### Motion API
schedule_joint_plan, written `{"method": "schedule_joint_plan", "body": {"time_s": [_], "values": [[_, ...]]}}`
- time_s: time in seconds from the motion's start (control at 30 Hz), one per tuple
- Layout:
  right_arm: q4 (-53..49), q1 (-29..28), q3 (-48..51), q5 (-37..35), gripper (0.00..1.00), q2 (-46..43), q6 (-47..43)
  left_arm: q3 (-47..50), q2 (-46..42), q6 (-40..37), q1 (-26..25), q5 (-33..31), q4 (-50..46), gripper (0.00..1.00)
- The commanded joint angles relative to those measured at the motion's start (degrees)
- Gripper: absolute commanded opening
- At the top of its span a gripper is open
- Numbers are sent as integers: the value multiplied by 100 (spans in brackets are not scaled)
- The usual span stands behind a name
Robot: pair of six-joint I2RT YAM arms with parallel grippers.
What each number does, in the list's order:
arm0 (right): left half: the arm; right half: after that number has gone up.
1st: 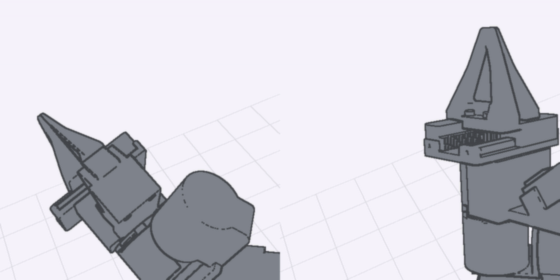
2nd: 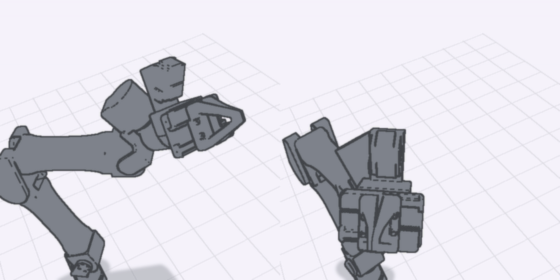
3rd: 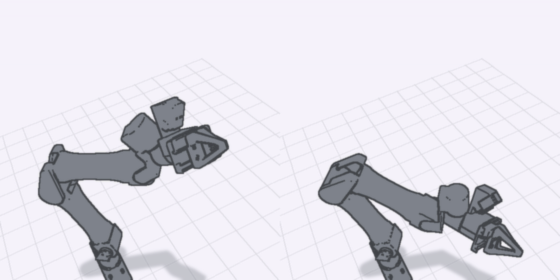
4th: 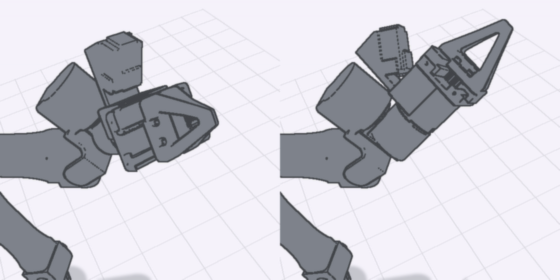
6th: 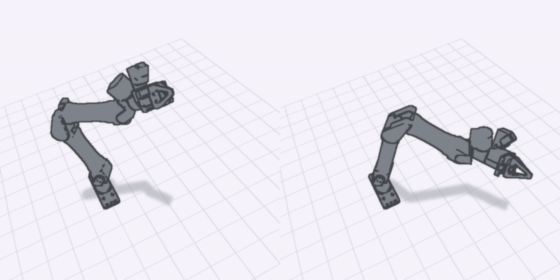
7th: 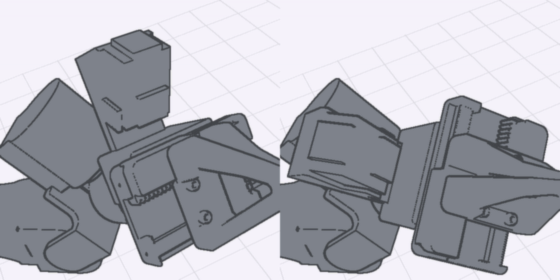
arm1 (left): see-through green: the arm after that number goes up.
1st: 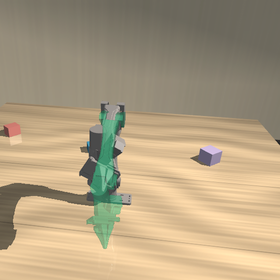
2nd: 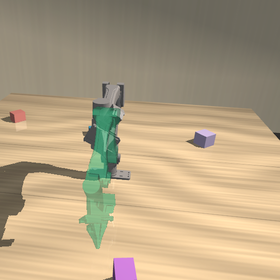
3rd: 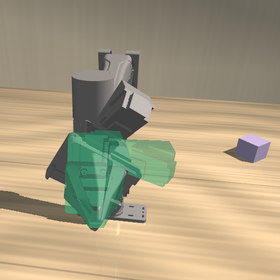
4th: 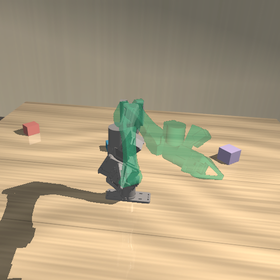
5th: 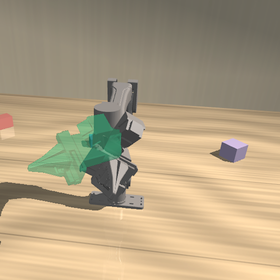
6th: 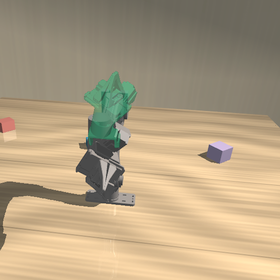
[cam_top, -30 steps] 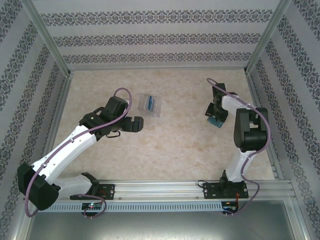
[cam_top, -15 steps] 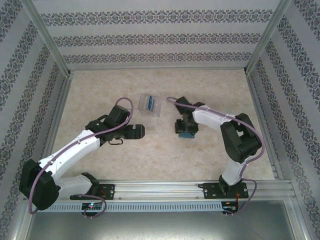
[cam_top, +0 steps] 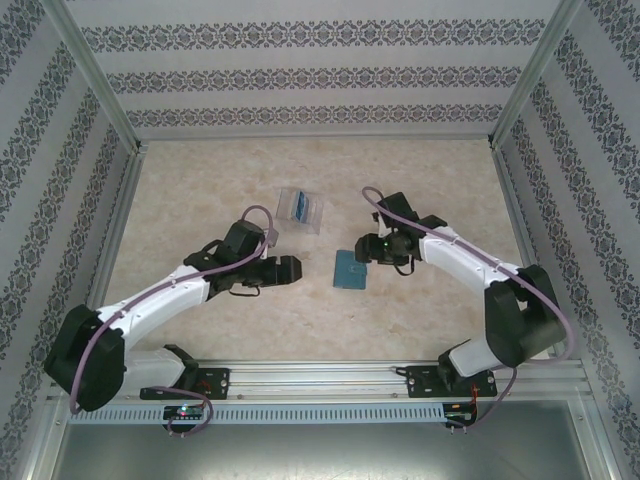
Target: Put the credit cards into the card holder
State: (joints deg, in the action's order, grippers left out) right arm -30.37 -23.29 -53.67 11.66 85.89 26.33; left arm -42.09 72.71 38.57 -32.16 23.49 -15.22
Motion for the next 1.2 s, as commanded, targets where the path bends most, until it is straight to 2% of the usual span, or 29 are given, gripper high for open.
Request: {"method": "schedule_joint_plan", "body": {"time_s": [0.0,0.13,0.27,0.37,0.4,0.47,0.57,0.67,0.93,1.03,1.17], "values": [[141,106,122,756,60,399,-145,-267,394,42,-104,586,802,76],[486,129,123,1137,53,824,219,-421,808,-52,-106,751,908,71],[647,121,116,1270,52,1033,367,-628,1128,-192,-106,775,774,69],[822,88,181,1365,51,1051,388,-640,1416,-140,-108,897,1075,68],[859,83,182,1419,49,1073,377,-671,1532,-150,-108,922,1111,66],[947,74,181,1712,47,1146,374,-749,1794,-94,-110,1031,1228,56],[1167,66,242,2149,44,1209,399,-815,2090,-37,-97,1183,1435,50],[1176,61,221,2231,39,1294,371,-966,2387,-126,-92,1221,1301,49],[1278,-150,223,2336,36,1335,537,-1005,2743,-113,-89,1268,1408,46],[1315,-177,230,2341,36,1375,519,-1066,2854,-263,-85,1168,1311,39],[1253,-189,151,2406,33,1466,530,-1153,3089,-356,-15,1116,1207,37]]}}
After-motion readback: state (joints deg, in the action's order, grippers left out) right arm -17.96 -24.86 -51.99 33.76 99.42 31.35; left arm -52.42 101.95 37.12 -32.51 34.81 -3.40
